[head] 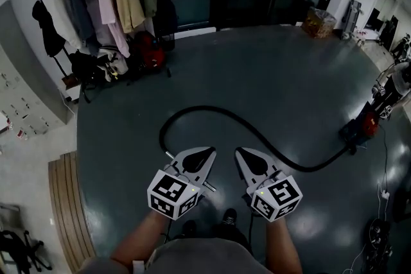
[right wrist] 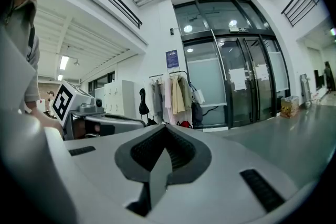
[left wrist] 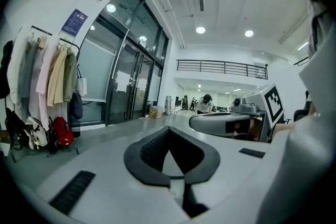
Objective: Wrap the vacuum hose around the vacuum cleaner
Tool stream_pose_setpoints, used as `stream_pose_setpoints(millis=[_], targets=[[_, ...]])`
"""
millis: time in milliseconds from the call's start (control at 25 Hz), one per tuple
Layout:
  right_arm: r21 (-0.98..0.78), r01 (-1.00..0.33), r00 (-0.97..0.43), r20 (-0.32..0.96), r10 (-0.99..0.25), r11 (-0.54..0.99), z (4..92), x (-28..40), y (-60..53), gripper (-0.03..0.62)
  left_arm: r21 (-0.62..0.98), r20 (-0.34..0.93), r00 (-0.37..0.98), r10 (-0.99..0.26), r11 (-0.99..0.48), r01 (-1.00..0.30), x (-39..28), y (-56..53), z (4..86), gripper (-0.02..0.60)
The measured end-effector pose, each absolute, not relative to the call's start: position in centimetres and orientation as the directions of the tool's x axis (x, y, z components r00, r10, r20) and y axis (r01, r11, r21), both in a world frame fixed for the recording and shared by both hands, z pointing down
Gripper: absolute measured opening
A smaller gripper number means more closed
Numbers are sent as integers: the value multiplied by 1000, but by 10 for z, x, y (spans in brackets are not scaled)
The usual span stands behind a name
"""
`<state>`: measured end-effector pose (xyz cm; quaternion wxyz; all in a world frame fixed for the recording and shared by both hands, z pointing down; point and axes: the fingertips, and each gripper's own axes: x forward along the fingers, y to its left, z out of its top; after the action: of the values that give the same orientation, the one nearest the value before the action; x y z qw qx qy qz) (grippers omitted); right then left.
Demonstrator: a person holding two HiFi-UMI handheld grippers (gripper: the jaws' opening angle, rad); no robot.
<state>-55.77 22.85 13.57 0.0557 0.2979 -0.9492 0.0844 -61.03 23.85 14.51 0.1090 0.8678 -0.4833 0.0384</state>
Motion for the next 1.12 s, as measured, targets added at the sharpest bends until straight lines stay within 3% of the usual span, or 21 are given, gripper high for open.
stream_pose_setpoints(millis=[480,800,1120], targets=[[-169,-414,-910,120,-398,895,144,-509,168,5,113,207,394,-895,-378,-919,-554,194,152,6],[-193,-386,-921,143,-364,902,160,-524,160,5,120,231,342,-911,-322,-939,-576,185,162,6],[-172,-413,-907,165,-387,894,162,-552,170,5,159,227,376,-898,-347,-924,-598,187,170,6]])
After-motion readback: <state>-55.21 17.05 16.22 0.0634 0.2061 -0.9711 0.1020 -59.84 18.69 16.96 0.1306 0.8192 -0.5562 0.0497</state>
